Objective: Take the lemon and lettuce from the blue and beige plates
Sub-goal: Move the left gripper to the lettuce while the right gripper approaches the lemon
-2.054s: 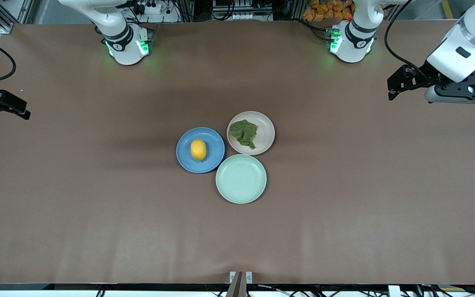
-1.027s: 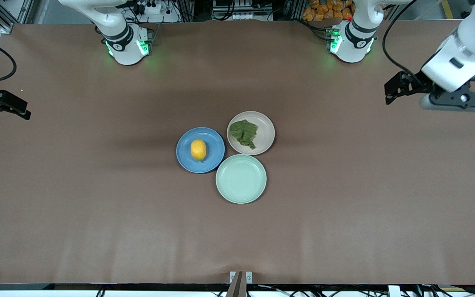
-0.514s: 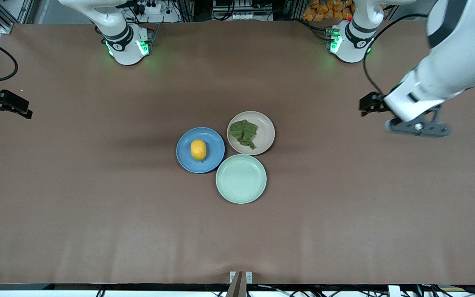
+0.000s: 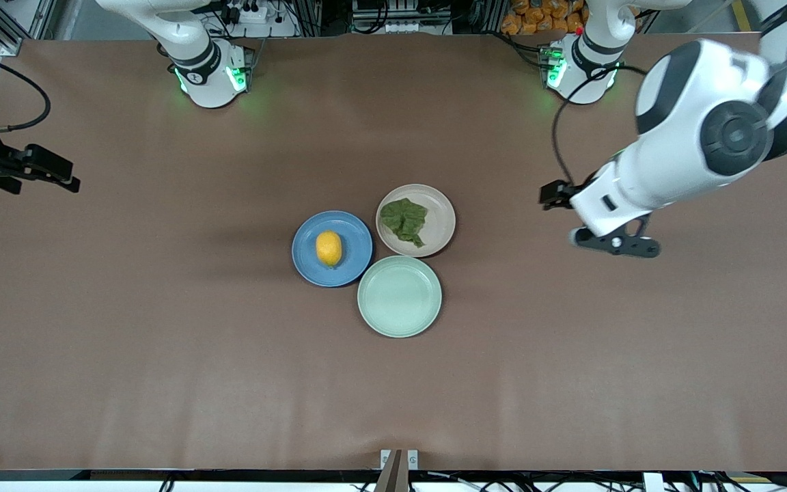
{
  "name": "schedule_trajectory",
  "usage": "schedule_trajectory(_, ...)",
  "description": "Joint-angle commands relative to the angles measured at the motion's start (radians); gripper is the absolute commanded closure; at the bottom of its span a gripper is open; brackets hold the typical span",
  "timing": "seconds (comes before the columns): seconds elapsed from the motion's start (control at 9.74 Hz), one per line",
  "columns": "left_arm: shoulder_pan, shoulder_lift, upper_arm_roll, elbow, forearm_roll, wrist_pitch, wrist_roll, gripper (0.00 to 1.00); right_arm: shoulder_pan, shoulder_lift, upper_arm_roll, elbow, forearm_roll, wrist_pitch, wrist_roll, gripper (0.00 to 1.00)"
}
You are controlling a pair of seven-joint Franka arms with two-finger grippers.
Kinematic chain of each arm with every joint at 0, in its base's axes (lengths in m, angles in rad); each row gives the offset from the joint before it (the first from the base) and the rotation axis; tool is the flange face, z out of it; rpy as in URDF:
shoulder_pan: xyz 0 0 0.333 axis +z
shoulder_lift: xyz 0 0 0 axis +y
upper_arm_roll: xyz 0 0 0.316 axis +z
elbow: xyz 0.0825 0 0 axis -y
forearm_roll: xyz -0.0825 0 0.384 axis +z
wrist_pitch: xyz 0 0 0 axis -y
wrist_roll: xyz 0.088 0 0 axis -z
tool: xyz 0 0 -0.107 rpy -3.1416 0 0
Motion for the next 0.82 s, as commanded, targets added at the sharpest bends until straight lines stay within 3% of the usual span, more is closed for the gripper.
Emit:
schedule_trajectory(0.0, -0.097, 0.012, 0.003, -0.058, -0.022, 0.105, -0.140, 0.00, 0.053, 0.013, -0.006, 0.014, 0.017, -0.019, 0.016, 0.00)
schedule_trajectory(0.21, -0.192, 0.091, 0.005, -0.060, 0.016, 0.194, -0.252, 0.00, 0.126, 0.050, -0.006, 0.016, 0.007, -0.008, 0.105, 0.00)
schedule_trajectory(0.72, -0.286, 0.253, 0.005, -0.051, 0.068, 0.382, -0.388, 0.00, 0.266, 0.151, -0.006, 0.014, 0.017, 0.072, 0.284, 0.00)
